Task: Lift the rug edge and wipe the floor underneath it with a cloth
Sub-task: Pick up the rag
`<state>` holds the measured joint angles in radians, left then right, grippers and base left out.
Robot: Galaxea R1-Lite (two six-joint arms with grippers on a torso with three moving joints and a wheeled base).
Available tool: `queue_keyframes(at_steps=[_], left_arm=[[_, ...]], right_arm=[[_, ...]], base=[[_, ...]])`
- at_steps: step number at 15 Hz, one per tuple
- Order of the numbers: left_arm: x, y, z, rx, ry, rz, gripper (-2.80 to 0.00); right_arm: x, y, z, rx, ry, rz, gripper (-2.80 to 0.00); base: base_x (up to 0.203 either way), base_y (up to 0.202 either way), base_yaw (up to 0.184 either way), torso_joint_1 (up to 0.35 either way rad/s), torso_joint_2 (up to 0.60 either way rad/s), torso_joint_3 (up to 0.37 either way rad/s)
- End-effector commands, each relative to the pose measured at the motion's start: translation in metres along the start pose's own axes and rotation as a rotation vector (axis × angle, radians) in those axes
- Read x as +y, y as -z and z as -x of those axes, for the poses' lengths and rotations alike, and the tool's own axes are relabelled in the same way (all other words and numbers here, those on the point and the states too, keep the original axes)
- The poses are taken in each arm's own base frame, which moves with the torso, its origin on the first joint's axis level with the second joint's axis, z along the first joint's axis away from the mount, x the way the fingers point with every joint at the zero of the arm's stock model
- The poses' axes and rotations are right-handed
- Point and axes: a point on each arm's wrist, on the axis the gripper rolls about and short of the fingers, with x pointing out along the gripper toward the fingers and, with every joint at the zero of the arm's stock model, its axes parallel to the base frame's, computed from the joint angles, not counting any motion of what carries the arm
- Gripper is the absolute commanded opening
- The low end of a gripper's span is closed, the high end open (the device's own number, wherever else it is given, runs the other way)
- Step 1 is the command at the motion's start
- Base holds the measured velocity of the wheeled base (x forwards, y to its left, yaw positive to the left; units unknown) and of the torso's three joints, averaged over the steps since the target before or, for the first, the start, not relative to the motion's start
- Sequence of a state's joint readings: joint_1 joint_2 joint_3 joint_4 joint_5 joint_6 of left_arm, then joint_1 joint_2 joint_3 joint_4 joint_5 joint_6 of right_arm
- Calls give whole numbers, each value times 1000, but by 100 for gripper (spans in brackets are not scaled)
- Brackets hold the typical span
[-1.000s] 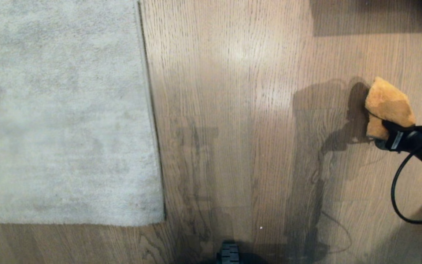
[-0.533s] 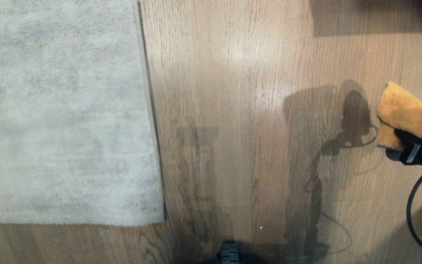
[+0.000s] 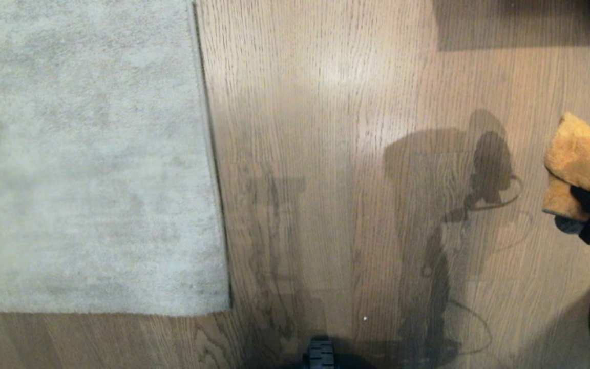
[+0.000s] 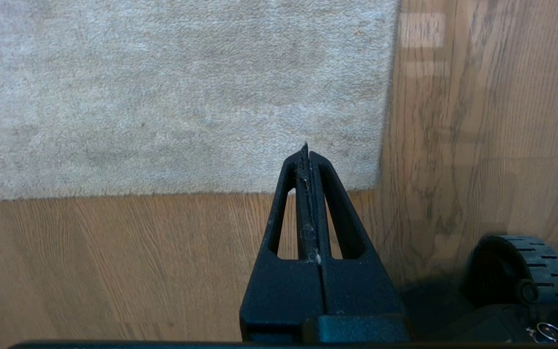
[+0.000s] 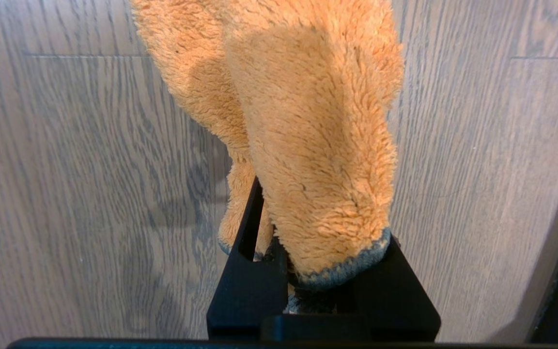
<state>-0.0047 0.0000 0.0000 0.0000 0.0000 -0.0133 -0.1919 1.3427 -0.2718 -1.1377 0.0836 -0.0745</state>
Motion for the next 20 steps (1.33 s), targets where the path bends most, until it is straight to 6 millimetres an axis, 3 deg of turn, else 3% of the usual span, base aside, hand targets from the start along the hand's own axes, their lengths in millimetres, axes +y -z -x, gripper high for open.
queue_keyframes(at_steps=[1,16,20], left_arm=[[0,0,0,0,0,1,-280],[0,0,0,0,0,1,-280],[0,0,0,0,0,1,-280]], right_arm=[[0,-8,10,-41,2,3,-280],[13,4,68,-37,-115,39,-280],[19,6,100,-23,-174,40,-280]], base=[[0,0,0,0,0,0],[0,0,0,0,0,0],[0,0,0,0,0,0]])
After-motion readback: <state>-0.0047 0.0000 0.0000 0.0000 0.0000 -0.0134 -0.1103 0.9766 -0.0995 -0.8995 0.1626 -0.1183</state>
